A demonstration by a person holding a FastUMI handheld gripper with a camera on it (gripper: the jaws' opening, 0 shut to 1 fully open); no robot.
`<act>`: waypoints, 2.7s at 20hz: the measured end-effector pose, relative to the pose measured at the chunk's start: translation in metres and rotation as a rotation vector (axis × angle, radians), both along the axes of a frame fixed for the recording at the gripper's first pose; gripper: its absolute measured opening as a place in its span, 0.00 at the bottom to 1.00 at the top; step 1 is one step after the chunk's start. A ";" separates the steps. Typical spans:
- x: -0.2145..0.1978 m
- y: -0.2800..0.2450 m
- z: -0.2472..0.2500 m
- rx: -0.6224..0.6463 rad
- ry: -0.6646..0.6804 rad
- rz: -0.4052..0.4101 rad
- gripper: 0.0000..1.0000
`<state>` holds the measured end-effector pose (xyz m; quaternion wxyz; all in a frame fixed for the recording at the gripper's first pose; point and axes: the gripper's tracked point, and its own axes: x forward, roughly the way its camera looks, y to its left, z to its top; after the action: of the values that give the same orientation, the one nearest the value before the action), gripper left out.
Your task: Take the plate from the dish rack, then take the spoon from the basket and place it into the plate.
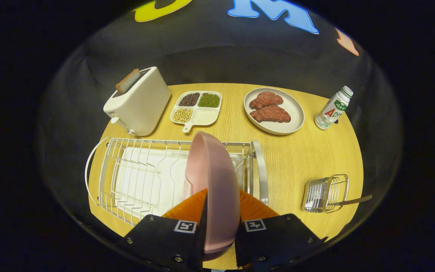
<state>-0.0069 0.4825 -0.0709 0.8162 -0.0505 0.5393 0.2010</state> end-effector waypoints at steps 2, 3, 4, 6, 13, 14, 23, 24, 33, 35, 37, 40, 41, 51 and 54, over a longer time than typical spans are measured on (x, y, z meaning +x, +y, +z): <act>0.004 -0.001 0.005 -0.019 -0.019 0.014 0.31; 0.008 -0.001 0.009 -0.027 -0.033 0.021 0.31; 0.010 -0.001 0.011 -0.032 -0.045 0.031 0.31; 0.013 -0.002 0.015 -0.051 -0.064 0.047 0.31; 0.015 -0.005 0.019 -0.070 -0.071 0.071 0.31; 0.013 -0.005 0.018 -0.076 -0.074 0.078 0.31; 0.020 0.001 0.026 -0.123 -0.131 0.121 0.31; 0.022 0.002 0.027 -0.131 -0.143 0.126 0.31; 0.037 -0.010 0.059 -0.140 -0.214 0.131 0.17; 0.035 -0.017 0.057 -0.109 -0.186 0.116 0.17; 0.032 -0.024 0.058 -0.104 -0.187 0.115 0.17; 0.019 -0.028 0.067 -0.044 -0.159 0.106 0.17; 0.012 -0.031 0.070 -0.019 -0.148 0.103 0.17; -0.083 -0.072 0.076 0.252 0.079 0.026 0.17; -0.118 -0.090 0.058 0.291 0.165 -0.007 0.17</act>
<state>-0.1249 0.3923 -0.0131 0.7686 0.0868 0.5697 0.2778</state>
